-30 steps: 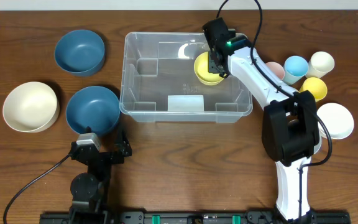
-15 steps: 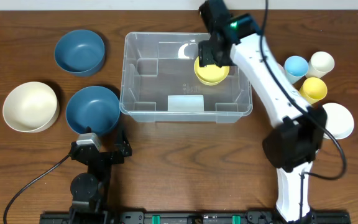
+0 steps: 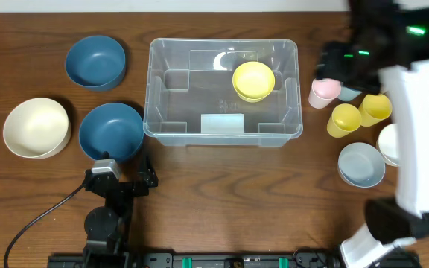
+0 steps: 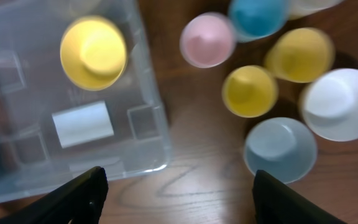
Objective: Pack container
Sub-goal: 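Move the right gripper back and grasp the light-blue bowl's rim, then carry the light-blue bowl into the container, stack on yellow bowl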
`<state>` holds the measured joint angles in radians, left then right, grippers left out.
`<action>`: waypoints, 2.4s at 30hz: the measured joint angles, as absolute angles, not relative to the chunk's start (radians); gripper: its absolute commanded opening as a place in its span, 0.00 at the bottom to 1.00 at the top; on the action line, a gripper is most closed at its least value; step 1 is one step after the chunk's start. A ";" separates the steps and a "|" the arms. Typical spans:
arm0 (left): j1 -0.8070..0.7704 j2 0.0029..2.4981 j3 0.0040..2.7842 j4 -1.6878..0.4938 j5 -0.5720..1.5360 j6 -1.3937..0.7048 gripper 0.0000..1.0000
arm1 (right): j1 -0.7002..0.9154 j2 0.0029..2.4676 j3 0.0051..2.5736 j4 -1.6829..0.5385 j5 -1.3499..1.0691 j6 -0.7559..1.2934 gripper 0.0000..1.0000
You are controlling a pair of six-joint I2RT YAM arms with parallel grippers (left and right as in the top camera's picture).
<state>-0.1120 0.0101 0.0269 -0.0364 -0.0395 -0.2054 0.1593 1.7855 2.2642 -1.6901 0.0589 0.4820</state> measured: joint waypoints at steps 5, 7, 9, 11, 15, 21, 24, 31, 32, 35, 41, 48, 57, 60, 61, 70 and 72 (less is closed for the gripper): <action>-0.112 0.010 0.027 -0.036 -0.039 -0.205 0.98 | 0.064 1.568 2.116 -1.691 0.054 0.495 0.77; -0.112 0.010 0.027 -0.037 -0.039 -0.205 0.98 | 0.020 1.461 2.006 -1.693 0.064 0.518 0.76; -0.112 0.010 0.027 -0.037 -0.039 -0.205 0.98 | -0.023 1.373 1.895 -1.696 0.083 0.551 0.76; -0.112 0.010 0.027 -0.037 -0.039 -0.205 0.98 | -0.062 1.291 1.763 -1.687 0.111 0.596 0.75; -0.112 0.010 0.027 -0.037 -0.039 -0.205 0.98 | -0.131 1.163 1.472 -1.608 0.181 0.706 0.75; -0.112 0.010 0.027 -0.037 -0.039 -0.205 0.98 | -0.192 1.077 1.114 -1.332 0.219 0.839 0.74; -0.112 0.010 0.027 -0.037 -0.039 -0.205 0.98 | -0.211 1.084 0.977 -1.201 0.223 0.876 0.73; -0.112 0.010 0.027 -0.037 -0.039 -0.205 0.98 | -0.242 1.172 0.799 -0.976 0.221 0.906 0.69; -0.112 0.010 0.027 -0.037 -0.039 -0.205 0.98 | -0.245 1.193 0.786 -0.949 0.222 0.907 0.68; -0.112 0.010 0.027 -0.037 -0.039 -0.205 0.98 | -0.248 1.244 0.765 -0.884 0.220 0.910 0.66; -0.112 0.010 0.027 -0.037 -0.039 -0.205 0.98 | -0.250 1.362 0.740 -0.804 0.193 0.912 0.52; -0.112 0.010 0.027 -0.037 -0.039 -0.205 0.98 | -0.251 1.467 0.736 -0.796 0.177 0.914 0.24; -0.112 0.010 0.027 -0.037 -0.039 -0.205 0.98 | -0.252 1.464 0.732 -0.810 0.136 0.905 0.01; -0.112 0.010 0.027 -0.037 -0.039 -0.205 0.98 | -0.252 1.464 0.734 -0.831 0.120 0.891 0.01; -0.112 0.010 0.027 -0.037 -0.039 -0.205 0.98 | -0.251 1.464 0.735 -0.840 0.114 0.881 0.01; -0.112 0.010 0.027 -0.037 -0.039 -0.205 0.98 | -0.117 1.429 0.735 -0.931 -0.059 0.701 0.01; -0.112 0.010 0.027 -0.037 -0.039 -0.205 0.98 | -0.054 1.407 0.727 -0.953 -0.098 0.653 0.01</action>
